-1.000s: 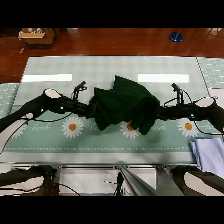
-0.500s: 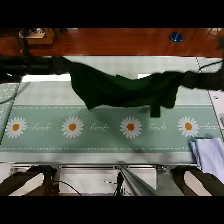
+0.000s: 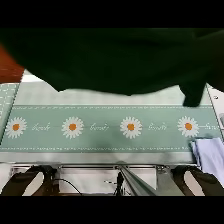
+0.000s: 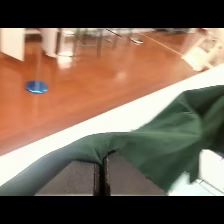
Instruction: Fold the shirts.
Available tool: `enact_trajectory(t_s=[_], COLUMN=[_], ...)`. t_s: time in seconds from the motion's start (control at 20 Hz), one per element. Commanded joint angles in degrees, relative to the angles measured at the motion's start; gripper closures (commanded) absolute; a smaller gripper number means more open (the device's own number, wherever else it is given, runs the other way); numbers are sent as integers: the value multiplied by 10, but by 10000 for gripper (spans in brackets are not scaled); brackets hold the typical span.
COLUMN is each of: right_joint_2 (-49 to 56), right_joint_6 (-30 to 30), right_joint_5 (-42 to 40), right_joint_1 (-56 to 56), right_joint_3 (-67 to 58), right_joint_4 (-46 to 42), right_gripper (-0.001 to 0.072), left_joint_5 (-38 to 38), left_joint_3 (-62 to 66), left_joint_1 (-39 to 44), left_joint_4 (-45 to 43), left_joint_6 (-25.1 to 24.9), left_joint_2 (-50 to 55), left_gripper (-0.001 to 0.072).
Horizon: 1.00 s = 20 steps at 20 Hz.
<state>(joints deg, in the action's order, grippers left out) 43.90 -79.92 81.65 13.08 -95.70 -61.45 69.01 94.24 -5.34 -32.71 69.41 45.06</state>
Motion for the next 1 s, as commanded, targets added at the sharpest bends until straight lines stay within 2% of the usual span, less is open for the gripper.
enact_trajectory(t_s=[0.0,0.2,0.35,0.45,0.6,0.75,0.95], right_joint_2=[-8,-8,-2,22,69,124,228], right_joint_6=[-30,-40,-51,-54,-49,-40,-40], right_joint_5=[131,248,247,247,245,212,18], right_joint_1=[0,0,-1,-1,-12,-96,-219], right_joint_3=[-84,-123,-121,-96,19,154,249], right_joint_4=[-36,-93,-72,-32,-28,-95,-157], right_gripper=[682,682,683,683,683,683,682], left_joint_5=[57,184,273,283,282,240,80], left_joint_3=[17,17,11,-15,-108,-265,-485], left_joint_1=[-5,-5,-5,-5,-5,-4,-4], left_joint_4=[-67,-111,-112,-114,-143,-153,-153], left_joint_6=[77,172,214,220,212,184,125], left_joint_2=[-66,-108,-115,-116,-116,-115,-107], left_gripper=[681,681,681,680,681,680,680])
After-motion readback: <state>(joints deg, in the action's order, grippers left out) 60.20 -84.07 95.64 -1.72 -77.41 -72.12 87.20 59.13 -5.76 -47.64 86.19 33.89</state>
